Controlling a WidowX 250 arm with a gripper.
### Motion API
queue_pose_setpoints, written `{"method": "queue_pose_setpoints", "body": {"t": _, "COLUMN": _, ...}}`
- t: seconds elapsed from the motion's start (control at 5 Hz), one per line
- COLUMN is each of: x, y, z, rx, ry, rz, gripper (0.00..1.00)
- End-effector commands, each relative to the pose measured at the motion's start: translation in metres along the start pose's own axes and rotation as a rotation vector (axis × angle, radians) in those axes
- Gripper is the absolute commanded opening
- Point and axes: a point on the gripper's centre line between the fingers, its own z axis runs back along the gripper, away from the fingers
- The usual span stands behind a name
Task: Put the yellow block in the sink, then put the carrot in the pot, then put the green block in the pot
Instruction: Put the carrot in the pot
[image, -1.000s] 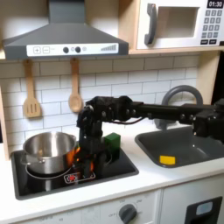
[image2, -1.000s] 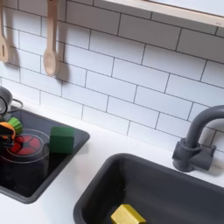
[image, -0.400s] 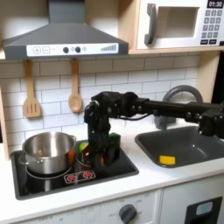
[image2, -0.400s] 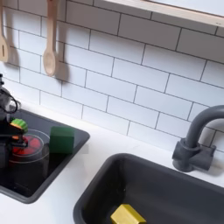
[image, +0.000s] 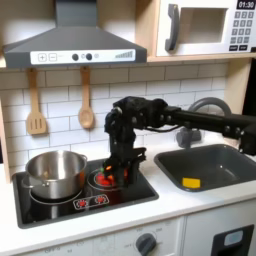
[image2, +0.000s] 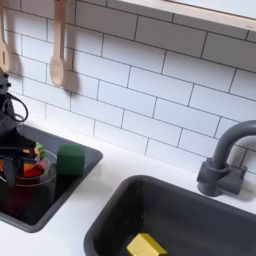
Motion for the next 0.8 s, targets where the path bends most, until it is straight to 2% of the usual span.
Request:
{"method": "queue_pose_setpoints", "body": {"t": 0.0, "x": 0.003, "y": -0.004, "z": 0.012, "rx": -0.025, "ry": -0.025, "rz": -0.008, "gripper": 0.00}}
{"method": "queue_pose_setpoints", "body": {"t": 0.2, "x": 0.010, "y": -0.005, "z": 0.018, "rx": -0.037, "ry": -0.036, "rz": -0.001, "gripper": 0.00}}
{"method": "queue_pose_setpoints", "body": {"t": 0.4, "x": 0.007, "y": 0.000, "z": 0.008, "rx": -0.002, "ry": 0.017, "rz": 0.014, "gripper": 1.00}}
{"method": "queue_pose_setpoints", "body": {"t": 0.6, "x": 0.012, "y": 0.003, "z": 0.003, "rx": 0.012, "ry": 0.010, "rz": 0.022, "gripper": 1.00}}
